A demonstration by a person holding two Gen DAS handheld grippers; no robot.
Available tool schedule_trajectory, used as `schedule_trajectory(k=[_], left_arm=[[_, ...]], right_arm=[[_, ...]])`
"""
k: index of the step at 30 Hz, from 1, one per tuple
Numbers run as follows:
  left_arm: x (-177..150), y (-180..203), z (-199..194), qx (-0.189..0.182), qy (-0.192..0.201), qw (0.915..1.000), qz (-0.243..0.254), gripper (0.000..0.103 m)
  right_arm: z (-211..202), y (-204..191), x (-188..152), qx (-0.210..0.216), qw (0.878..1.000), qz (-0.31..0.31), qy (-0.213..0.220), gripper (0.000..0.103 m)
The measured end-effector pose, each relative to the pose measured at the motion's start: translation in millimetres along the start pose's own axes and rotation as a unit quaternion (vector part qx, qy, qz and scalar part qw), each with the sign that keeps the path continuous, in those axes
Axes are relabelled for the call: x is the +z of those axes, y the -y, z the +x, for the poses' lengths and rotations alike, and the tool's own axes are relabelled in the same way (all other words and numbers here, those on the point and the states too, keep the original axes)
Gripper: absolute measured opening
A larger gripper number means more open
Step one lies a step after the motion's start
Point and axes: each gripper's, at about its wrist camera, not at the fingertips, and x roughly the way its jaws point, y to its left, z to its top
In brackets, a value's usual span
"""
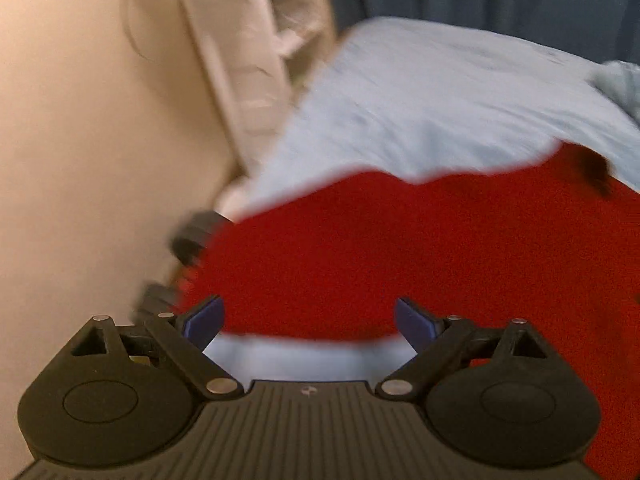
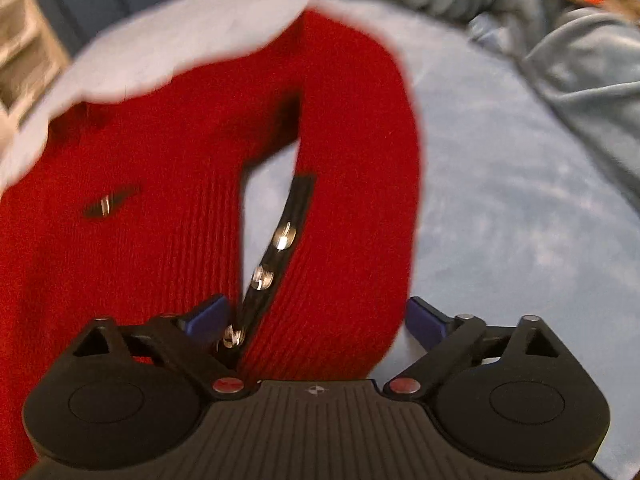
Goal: Fold small clothes
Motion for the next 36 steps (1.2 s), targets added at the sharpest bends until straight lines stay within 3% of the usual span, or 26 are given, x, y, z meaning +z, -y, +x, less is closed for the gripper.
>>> schedule_trajectory(k=[1, 2, 4, 5, 7, 10, 12, 13, 14, 15, 16, 17, 20, 22, 27, 31, 36], left_arm=[[-8.4, 6.8, -4.8, -0.015, -0.005, 0.9999, 0.000, 0.095], [-17.5, 9.8, -11.2, -0.024, -0.009, 0.9997, 0.000, 0.095], [-38.4, 13.8, -32.1, -0.043, -0.020, 0.9989, 0.003, 0.095], [-45.4, 17.8, -36.7, -0.052, -0.025, 0.9983, 0.005, 0.095], [-67.9, 26.1, -59.3, -0.057, -0.024, 0.9980, 0.016, 0.095], [-76.8, 35.0, -71.5, -0.046, -0.017, 0.9981, 0.036, 0.095], [-77.2, 36.7, -79.0, -0.042, -0.015, 0.9983, 0.038, 0.095], [-76.7, 35.2, -83.0, -0.042, -0.015, 0.9983, 0.037, 0.095], [-75.8, 34.8, -86.3, -0.042, -0.012, 0.9985, 0.034, 0.095], [-74.7, 33.7, -88.9, -0.042, -0.010, 0.9985, 0.032, 0.095], [-74.1, 33.3, -91.8, -0.044, -0.009, 0.9985, 0.031, 0.095], [-73.3, 32.6, -95.0, -0.045, -0.009, 0.9985, 0.031, 0.095], [-73.1, 33.4, -100.4, -0.050, -0.012, 0.9981, 0.035, 0.095], [-74.8, 37.3, -100.0, -0.051, -0.018, 0.9979, 0.036, 0.095], [-79.1, 49.8, -107.9, -0.066, -0.017, 0.9968, 0.043, 0.095], [-85.2, 54.8, -111.6, -0.072, -0.020, 0.9960, 0.050, 0.103], [-103.0, 45.6, -127.2, -0.067, -0.022, 0.9958, 0.058, 0.103]], right_arm=[[2.6, -2.2, -0.6, -0.001, 1.000, -0.010, 0.008, 0.102], [3.1, -4.8, 0.9, 0.003, 0.999, -0.024, 0.024, 0.096], [-2.6, -9.9, 11.6, 0.009, 0.997, -0.064, 0.036, 0.034], [-8.8, -10.0, 23.3, 0.015, 0.996, -0.077, 0.039, 0.027], [-27.6, -5.3, 52.1, -0.003, 0.993, -0.080, 0.082, 0.027], [-63.1, 11.1, 122.3, -0.078, 0.977, -0.074, 0.185, 0.027], [-84.6, 42.9, 182.0, -0.159, 0.957, 0.011, 0.242, 0.030], [-91.5, 61.2, 200.9, -0.166, 0.952, 0.064, 0.248, 0.032], [-97.0, 81.3, 216.8, -0.152, 0.948, 0.128, 0.246, 0.043], [-98.8, 94.1, 224.5, -0.145, 0.945, 0.171, 0.238, 0.067], [-98.3, 97.8, 224.7, -0.149, 0.945, 0.173, 0.232, 0.078], [-96.8, 97.9, 218.4, -0.147, 0.950, 0.149, 0.231, 0.091], [-84.3, 93.1, 177.1, -0.140, 0.964, 0.062, 0.220, 0.090], [-71.5, 95.0, 148.1, -0.138, 0.970, 0.058, 0.189, 0.090], [-63.1, 93.1, 76.8, -0.069, 0.986, 0.080, 0.131, 0.090], [-77.5, 76.2, 9.2, 0.007, 0.993, 0.069, 0.092, 0.090], [-110.5, 56.4, -66.5, 0.027, 0.996, 0.030, 0.081, 0.090]])
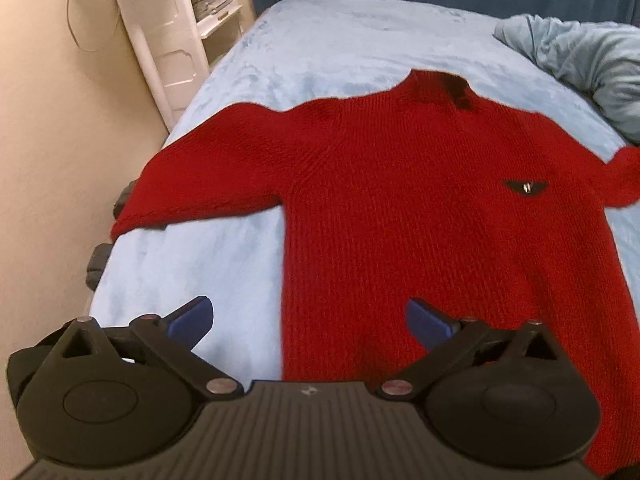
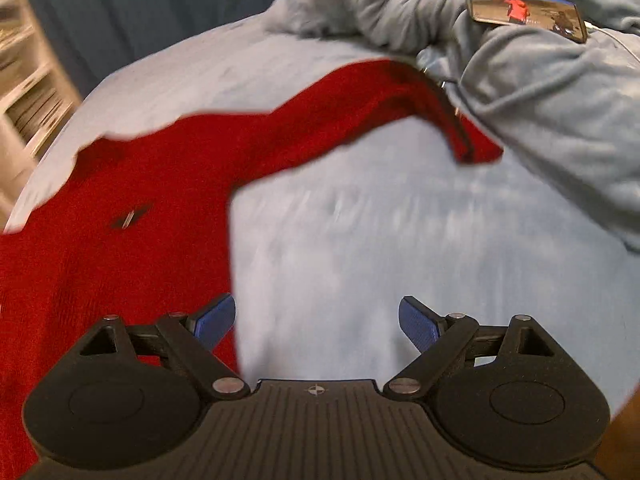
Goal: Fold small clothes
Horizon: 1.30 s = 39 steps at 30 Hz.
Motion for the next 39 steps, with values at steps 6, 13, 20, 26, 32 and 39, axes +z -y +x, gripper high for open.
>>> schedule_trajectory(k=[6, 13, 20, 26, 32, 39], left_arm=[[-47.4, -11.8, -33.5, -0.008, -0.008, 0.9999, 0.008, 0.103], [-109.7, -12.3, -67.1, -0.023, -0.009, 0.9990, 0.037, 0.103], [-139.6, -17.0, -81.9, -0.019, -0.004, 0.9985, 0.050, 0.103], [-152.5, -20.4, -90.9, -0.022, 0.000, 0.9988, 0.045, 0.103], [-161.8, -8.0, -83.8, -0.047, -0.016, 0.9964, 0.068, 0.103], [-180.3, 12.5, -68.5, -0.061, -0.046, 0.9915, 0.106, 0.103]], right_arm=[[-53.8, -14.8, -27.0, 0.018, 0.999, -0.027, 0.006, 0.090], [-108.1, -26.8, -61.0, 0.016, 0.999, -0.036, 0.016, 0.090], [-135.3, -45.7, -91.9, 0.011, 0.997, -0.071, 0.021, 0.090], [-138.4, -68.9, -108.3, 0.019, 0.992, -0.128, 0.011, 0.087], [-110.8, -101.1, -123.0, 0.019, 0.976, -0.213, -0.049, 0.087], [-68.1, -145.8, -141.4, 0.032, 0.956, -0.276, -0.094, 0.088]])
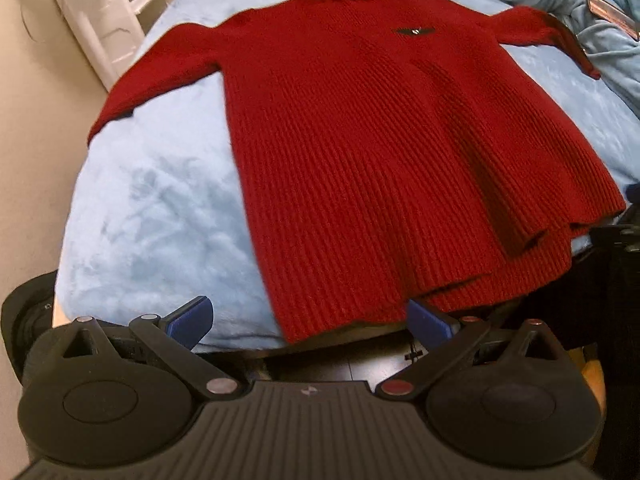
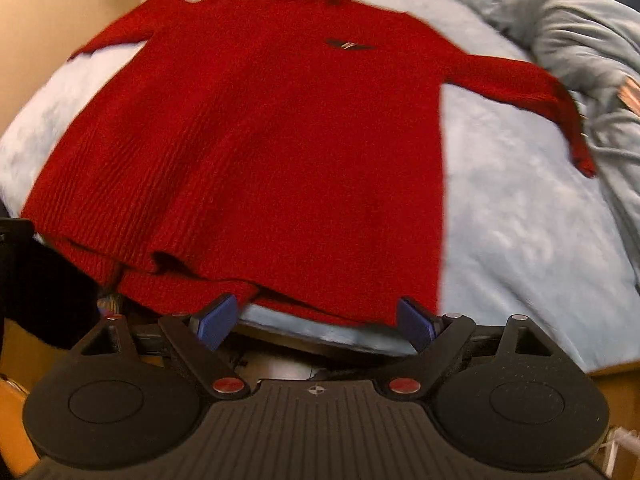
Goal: Fold small clothes
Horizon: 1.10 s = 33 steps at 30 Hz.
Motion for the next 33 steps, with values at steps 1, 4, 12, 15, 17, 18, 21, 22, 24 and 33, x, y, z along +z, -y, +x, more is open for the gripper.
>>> schedule_trajectory(k=[1, 4, 12, 15, 17, 18, 21, 22, 24, 33], left_arm=[[-0.5, -0.6, 0.2, -0.002, -0.001, 1.0000, -0.003, 0.103], [0.2, -2.0, 3.0, -0.008, -0.003, 0.9999, -0.010, 0.103], [3.6, 7.3, 2.6, -0.043, 0.015, 0.9990, 0.003, 0.103], [7.9, 18.9, 7.4, -0.062, 0.020, 0.9977, 0.019, 0.103], [10.1, 28.4, 12.8, -0.071, 0.027, 0.9965, 0.036, 0.103], [10.5, 32.1, 16.4, -0.071, 0.027, 0.9961, 0.045, 0.103], [15.0, 30.0, 35.1, -0.029, 0.020, 0.9984, 0.044, 0.103], [17.0, 21.4, 39.8, -0.001, 0.017, 0.9996, 0.024, 0.103], [21.7, -10.3, 47.5, 0.028, 0.002, 0.9983, -0.051, 0.103], [20.1, -100.5, 59.3, -0.013, -0.043, 0.9666, -0.252, 0.103]], right_arm=[[5.2, -5.2, 4.0, 0.011, 1.000, -0.010, -0.004, 0.088], [25.3, -24.2, 15.0, 0.030, 0.999, -0.043, -0.015, 0.088], [21.8, 33.9, 68.4, 0.051, 0.987, 0.140, 0.059, 0.043], [16.1, 55.8, 85.5, 0.058, 0.981, 0.168, 0.072, 0.036], [15.0, 59.3, 91.3, 0.057, 0.982, 0.165, 0.073, 0.035], [14.1, 58.5, 93.4, 0.055, 0.983, 0.160, 0.076, 0.035], [9.5, 62.0, 95.9, 0.040, 0.983, 0.152, 0.095, 0.035], [7.6, 65.3, 96.1, 0.037, 0.982, 0.157, 0.100, 0.035], [7.0, 76.9, 95.6, 0.037, 0.978, 0.176, 0.103, 0.035], [15.7, 118.8, 92.2, 0.021, 0.965, 0.242, 0.099, 0.035]])
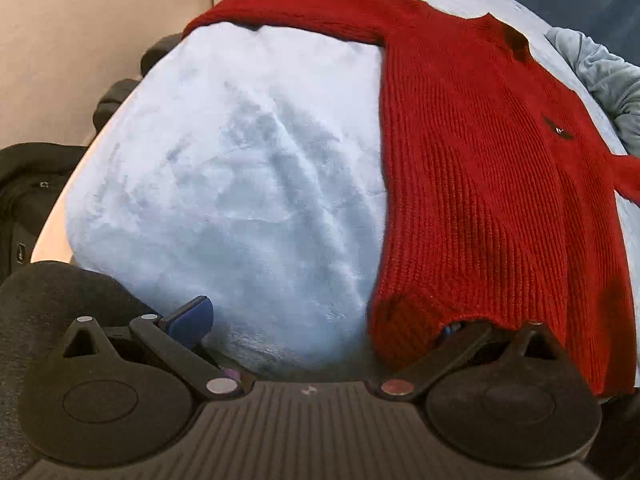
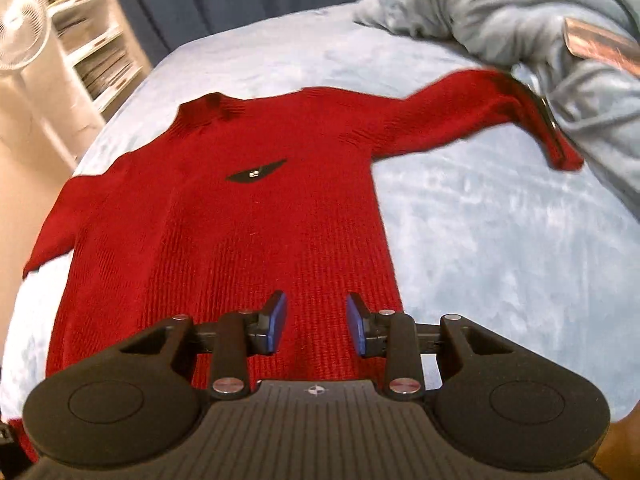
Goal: Fold small clothes
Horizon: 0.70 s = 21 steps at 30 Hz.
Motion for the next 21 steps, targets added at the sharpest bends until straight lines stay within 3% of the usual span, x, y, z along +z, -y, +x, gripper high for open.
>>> schedule_trajectory(k=[6, 9, 10, 11, 12, 15, 18, 21], left_arm=[[-6.9, 31.7, 10.9, -0.021, -0.023, 0.9986, 0.043, 0.103], [-16.0, 51.7, 14.4, -0.017, -0.029, 0.9953, 0.091, 0.101], [-18.5, 57.0, 12.7, -0.016, -0.021, 0.9943, 0.103, 0.076], [-19.3, 63.8, 9.5, -0.029, -0.016, 0.9920, 0.122, 0.021], [-16.6, 67.9, 7.9, -0.033, -0.017, 0.9912, 0.127, 0.016], [9.3, 65.4, -5.3, -0.055, 0.003, 0.9953, 0.079, 0.013], [45.2, 65.1, -21.3, -0.079, 0.028, 0.9955, 0.045, 0.013], [72.8, 72.8, -33.1, -0.077, 0.045, 0.9951, 0.041, 0.013]], right_arm=[[-17.1, 4.3, -21.4, 0.003, 1.000, -0.023, -0.008, 0.036], [-32.3, 17.7, -36.2, -0.014, 1.000, -0.025, -0.008, 0.039], [-36.7, 24.8, -40.7, -0.023, 0.999, -0.021, -0.008, 0.040], [-40.0, 32.5, -44.4, -0.032, 0.999, -0.017, -0.012, 0.043], [-42.9, 40.6, -48.1, -0.041, 0.999, -0.015, -0.017, 0.044], [-44.6, 59.0, -58.0, -0.057, 0.997, -0.017, -0.046, 0.047], [-40.3, 61.1, -69.7, -0.047, 0.994, -0.034, -0.088, 0.055], [-38.4, 54.8, -84.4, -0.026, 0.991, -0.051, -0.117, 0.065]])
